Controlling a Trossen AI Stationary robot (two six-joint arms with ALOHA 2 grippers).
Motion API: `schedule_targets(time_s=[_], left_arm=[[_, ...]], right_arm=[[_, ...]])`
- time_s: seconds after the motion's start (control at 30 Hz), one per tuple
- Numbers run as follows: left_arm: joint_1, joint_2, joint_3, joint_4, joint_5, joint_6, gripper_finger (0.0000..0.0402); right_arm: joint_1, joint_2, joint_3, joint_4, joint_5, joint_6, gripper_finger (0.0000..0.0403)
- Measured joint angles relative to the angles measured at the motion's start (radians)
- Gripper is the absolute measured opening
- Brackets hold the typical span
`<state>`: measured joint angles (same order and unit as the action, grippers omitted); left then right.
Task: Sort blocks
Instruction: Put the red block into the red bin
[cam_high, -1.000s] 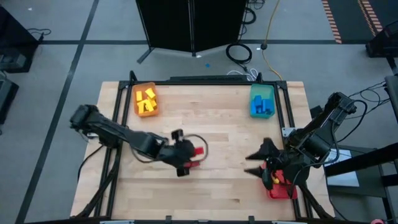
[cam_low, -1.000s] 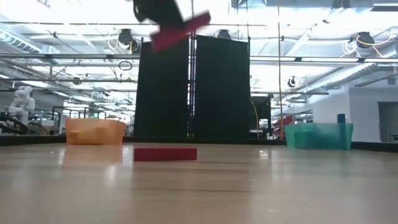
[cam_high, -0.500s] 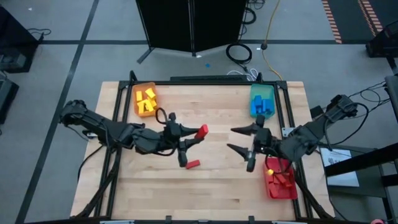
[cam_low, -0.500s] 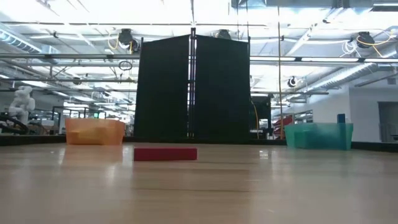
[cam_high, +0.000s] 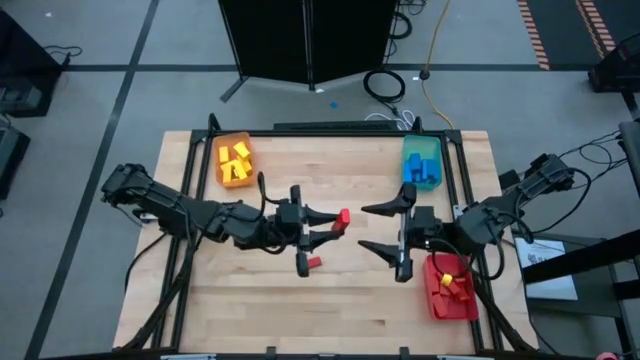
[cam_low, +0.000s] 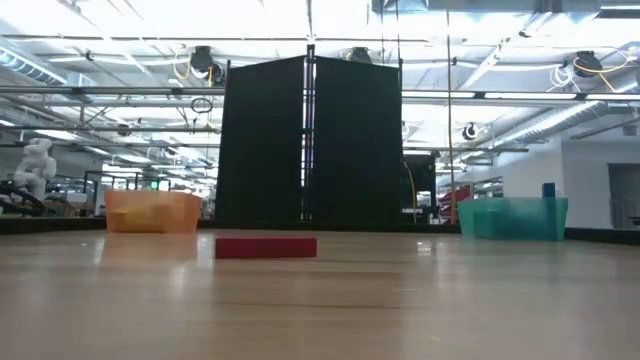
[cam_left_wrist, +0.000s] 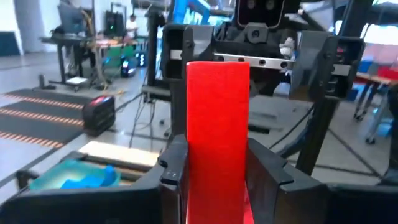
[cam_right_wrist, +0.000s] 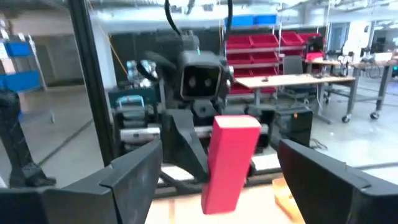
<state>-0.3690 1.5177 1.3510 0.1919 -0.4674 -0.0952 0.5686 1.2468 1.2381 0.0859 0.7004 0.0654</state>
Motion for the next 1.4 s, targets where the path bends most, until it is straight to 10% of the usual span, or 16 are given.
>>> schedule_targets(time_s=[0.67, 1.03, 1.4], left_arm=[[0.035, 0.063, 0.000, 0.199, 0.134, 0.031, 0.0093], [0.042, 0.067, 0.000, 0.196, 0.134, 0.054, 0.0093], [0.042, 0.067, 0.000, 0.189, 0.134, 0.077, 0.0093]], right_arm=[[-0.036, 0.013, 0.000, 0.069, -0.004, -0.037, 0.0309], [-0.115, 0.086, 0.000, 0.110, -0.202, 0.027, 0.0304], [-0.116, 0.075, 0.000, 0.143, -0.203, -0.003, 0.0156]])
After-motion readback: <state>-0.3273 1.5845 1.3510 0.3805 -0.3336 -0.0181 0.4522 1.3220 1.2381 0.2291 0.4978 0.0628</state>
